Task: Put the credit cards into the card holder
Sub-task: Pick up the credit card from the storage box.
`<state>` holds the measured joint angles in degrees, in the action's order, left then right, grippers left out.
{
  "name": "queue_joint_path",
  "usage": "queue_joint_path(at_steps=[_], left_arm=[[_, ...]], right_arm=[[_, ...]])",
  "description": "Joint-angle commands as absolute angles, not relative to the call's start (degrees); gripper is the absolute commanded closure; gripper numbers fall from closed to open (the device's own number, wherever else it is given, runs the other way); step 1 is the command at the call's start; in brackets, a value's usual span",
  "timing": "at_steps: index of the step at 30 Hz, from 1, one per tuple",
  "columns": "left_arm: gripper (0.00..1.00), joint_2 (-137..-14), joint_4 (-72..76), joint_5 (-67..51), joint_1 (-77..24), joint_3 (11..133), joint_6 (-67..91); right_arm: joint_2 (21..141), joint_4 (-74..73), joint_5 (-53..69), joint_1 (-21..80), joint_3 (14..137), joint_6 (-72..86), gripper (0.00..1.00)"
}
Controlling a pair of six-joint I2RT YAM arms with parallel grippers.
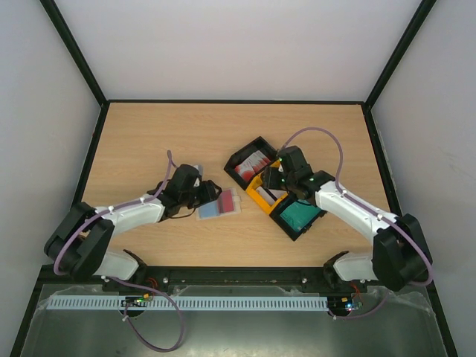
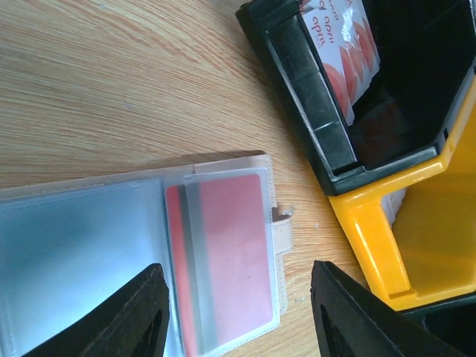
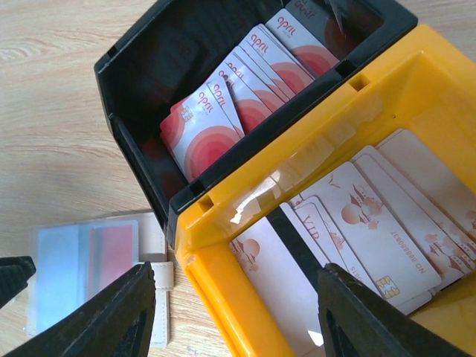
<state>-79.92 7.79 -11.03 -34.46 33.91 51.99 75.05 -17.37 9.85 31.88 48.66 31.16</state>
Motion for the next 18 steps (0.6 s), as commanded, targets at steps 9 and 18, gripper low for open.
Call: queue_joint_path(at_steps=[9,18], left_arm=[[0.42,-86.77,17.17,-18.44,-40.55,36.51,52.36],[0.49,-96.49,23.59,-19.71,-43.49,41.67,55.57]], right_arm=[[79.56,-23.29,7.24,31.82,49.23,28.51,0.49],[86.93,-24.46,5.15,31.82,52.89,25.42,0.48]])
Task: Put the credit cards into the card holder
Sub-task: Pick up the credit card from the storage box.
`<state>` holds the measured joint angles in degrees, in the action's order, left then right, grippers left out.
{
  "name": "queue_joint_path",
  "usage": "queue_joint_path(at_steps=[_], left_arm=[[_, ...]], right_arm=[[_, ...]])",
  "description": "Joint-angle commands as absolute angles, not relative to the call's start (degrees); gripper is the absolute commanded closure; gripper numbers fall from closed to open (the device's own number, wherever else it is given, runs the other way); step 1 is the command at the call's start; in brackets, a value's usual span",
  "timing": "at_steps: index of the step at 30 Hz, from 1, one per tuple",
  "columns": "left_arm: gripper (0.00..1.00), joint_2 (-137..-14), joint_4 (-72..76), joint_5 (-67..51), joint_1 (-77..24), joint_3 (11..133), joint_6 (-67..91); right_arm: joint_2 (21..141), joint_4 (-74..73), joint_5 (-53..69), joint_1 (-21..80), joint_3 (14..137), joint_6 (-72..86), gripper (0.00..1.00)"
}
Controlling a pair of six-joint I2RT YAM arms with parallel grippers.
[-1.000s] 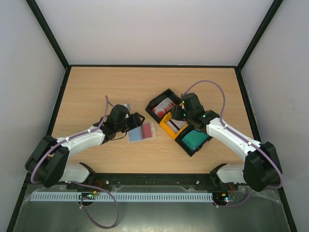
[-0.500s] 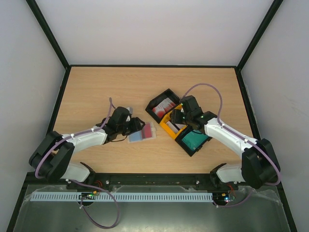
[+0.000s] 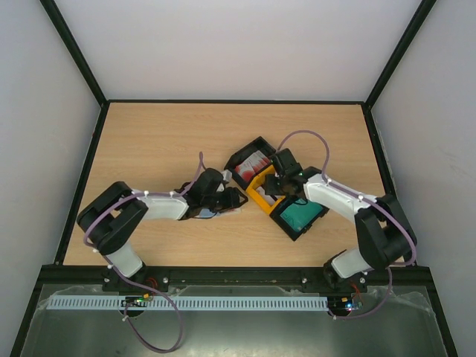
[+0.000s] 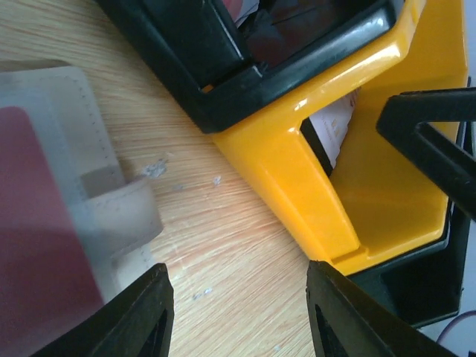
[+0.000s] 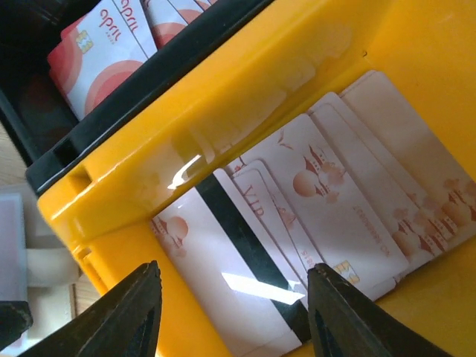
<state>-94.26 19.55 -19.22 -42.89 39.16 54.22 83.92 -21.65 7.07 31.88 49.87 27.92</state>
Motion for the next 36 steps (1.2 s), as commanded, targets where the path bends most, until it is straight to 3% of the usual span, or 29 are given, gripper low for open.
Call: queue_joint_path(at_steps=[1,21,31,36], left_arm=[[0.5,-97.23,23.59,-19.62,-43.57,42.34,55.7],[0.6,-103.28,13.74,-14.47,-41.39,52.07,50.3],[0.6,-103.44,13.15,-12.98,-40.08,52.31,52.4],[0.65,-105.04,14.12,-12.11,-40.08,53.22,54.11]], right_arm=[[87.79,-24.51,5.27,31.82,53.56,25.26,0.48],[100.97,-20.51,9.02,31.9,64.35,27.85,0.53],[108.73,-26.24,11.74,31.84,73.81,18.98,0.52],[110.44,-28.12,10.9,31.68,74.15,15.99,0.55]])
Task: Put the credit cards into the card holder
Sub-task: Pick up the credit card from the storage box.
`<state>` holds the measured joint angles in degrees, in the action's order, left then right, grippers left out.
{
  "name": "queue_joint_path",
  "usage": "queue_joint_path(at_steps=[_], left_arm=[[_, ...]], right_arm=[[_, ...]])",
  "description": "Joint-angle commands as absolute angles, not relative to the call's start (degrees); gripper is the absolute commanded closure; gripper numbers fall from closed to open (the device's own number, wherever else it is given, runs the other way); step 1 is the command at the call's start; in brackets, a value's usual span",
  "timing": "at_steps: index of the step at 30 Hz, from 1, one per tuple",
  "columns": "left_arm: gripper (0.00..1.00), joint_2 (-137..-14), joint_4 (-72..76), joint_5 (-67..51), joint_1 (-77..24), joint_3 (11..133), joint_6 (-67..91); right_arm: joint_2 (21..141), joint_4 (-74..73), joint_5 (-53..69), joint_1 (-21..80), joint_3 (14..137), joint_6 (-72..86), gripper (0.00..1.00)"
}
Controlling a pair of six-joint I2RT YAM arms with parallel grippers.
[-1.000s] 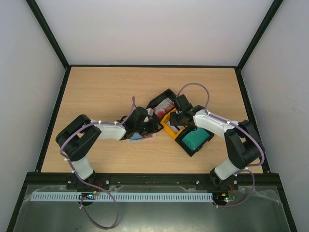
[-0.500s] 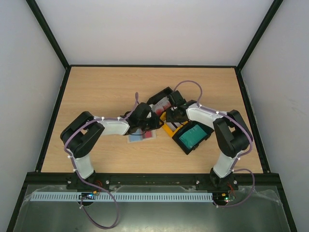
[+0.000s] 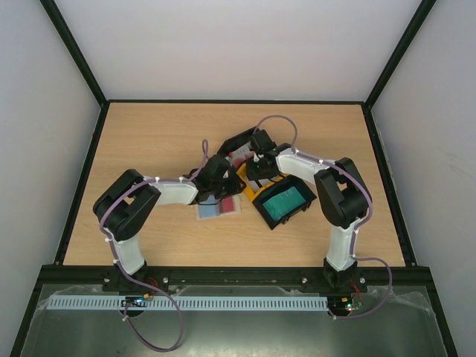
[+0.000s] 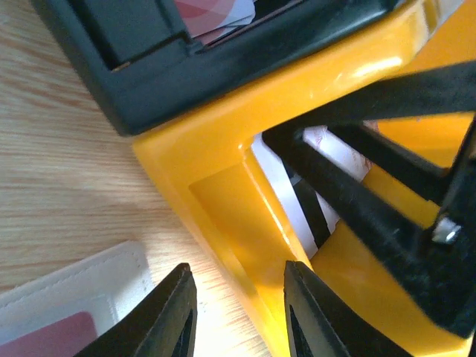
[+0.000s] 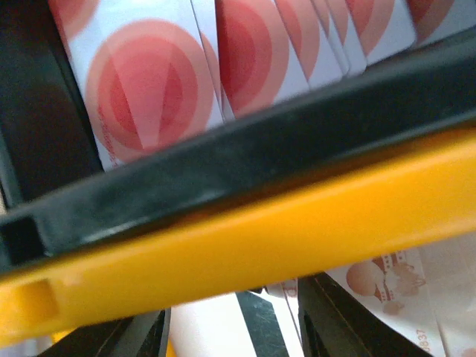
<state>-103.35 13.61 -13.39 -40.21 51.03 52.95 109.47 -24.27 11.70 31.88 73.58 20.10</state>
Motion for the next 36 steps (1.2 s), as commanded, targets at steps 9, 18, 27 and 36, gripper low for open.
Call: queue_joint_path(at_steps=[9,18,27,36], left_arm=[[0.75,-106.83,11.97,-9.12,-40.08,54.49,55.26],[0.8,-109.72,11.55,-10.09,-40.14,55.62,53.47],[0.82,-111.45,9.41,-9.52,-40.43,56.49,51.34],[0.82,-111.48,10.18,-9.69,-40.43,55.92,51.94]], right_arm=[[114.82,-31.86,13.32,31.29,75.98,13.64,0.51],[112.56,-32.31,25.78,31.16,75.56,14.34,0.63],[107.01,-33.6,34.7,30.55,75.74,15.72,0.72],[106.87,-34.88,23.43,30.51,75.61,15.75,0.71]])
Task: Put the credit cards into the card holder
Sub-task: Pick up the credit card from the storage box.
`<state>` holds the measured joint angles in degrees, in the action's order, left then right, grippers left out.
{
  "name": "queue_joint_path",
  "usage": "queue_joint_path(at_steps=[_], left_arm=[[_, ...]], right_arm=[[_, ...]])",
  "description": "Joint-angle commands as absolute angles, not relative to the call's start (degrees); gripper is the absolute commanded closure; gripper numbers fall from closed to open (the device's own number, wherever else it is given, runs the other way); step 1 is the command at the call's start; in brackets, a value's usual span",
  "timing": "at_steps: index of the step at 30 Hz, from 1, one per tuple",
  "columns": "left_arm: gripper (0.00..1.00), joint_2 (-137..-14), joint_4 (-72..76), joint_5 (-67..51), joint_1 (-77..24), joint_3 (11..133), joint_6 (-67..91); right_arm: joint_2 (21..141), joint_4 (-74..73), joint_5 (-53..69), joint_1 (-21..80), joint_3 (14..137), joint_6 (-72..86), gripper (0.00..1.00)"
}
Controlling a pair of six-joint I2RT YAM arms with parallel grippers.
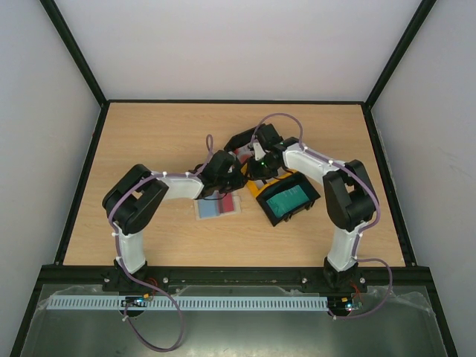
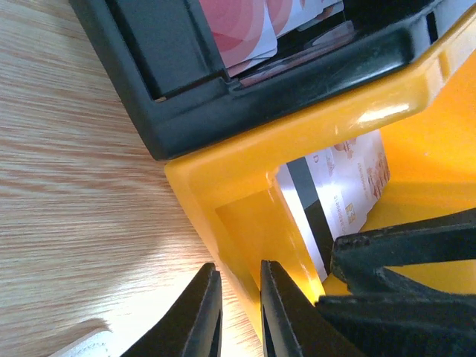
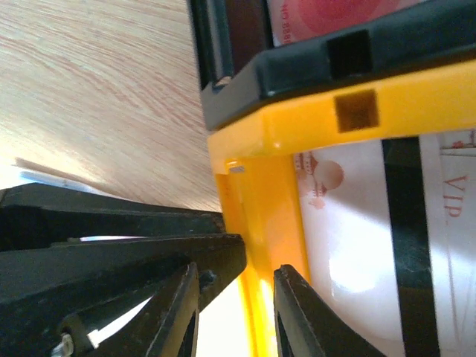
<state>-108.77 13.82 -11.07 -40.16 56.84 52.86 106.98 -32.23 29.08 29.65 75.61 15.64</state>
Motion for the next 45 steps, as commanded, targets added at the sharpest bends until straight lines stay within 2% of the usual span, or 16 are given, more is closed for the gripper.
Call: queue_joint_path(at_steps=[1,7,15,21,28,36,45], left_arm=[[0.82,-111.33,10.27,-9.67,-40.43,55.77,52.02],[0.82,-111.38,10.46,-9.83,-40.43,55.55,52.18],[0.82,-111.45,10.47,-10.11,-40.43,55.5,52.56],[0.82,-111.01,10.46,-10.2,-40.35,55.37,52.56],[0.82,-110.32,10.84,-10.73,-40.1,55.17,52.64],[0.81,-110.44,11.38,-12.08,-39.91,55.27,52.68],[0.81,-111.12,11.68,-12.68,-39.9,55.5,52.82]], right_arm=[[107.28,-34.94,20.42,30.57,75.93,15.67,0.71],[110.79,-36.29,11.11,30.56,77.7,14.28,0.65],[113.98,-36.17,5.63,30.54,79.64,13.88,0.56],[110.59,-35.08,6.26,30.4,80.5,15.4,0.61],[105.74,-33.76,8.25,28.21,80.05,17.52,0.61],[111.57,-38.05,9.14,26.89,81.46,11.68,0.62],[116.55,-39.36,13.15,26.89,83.84,7.67,0.58]])
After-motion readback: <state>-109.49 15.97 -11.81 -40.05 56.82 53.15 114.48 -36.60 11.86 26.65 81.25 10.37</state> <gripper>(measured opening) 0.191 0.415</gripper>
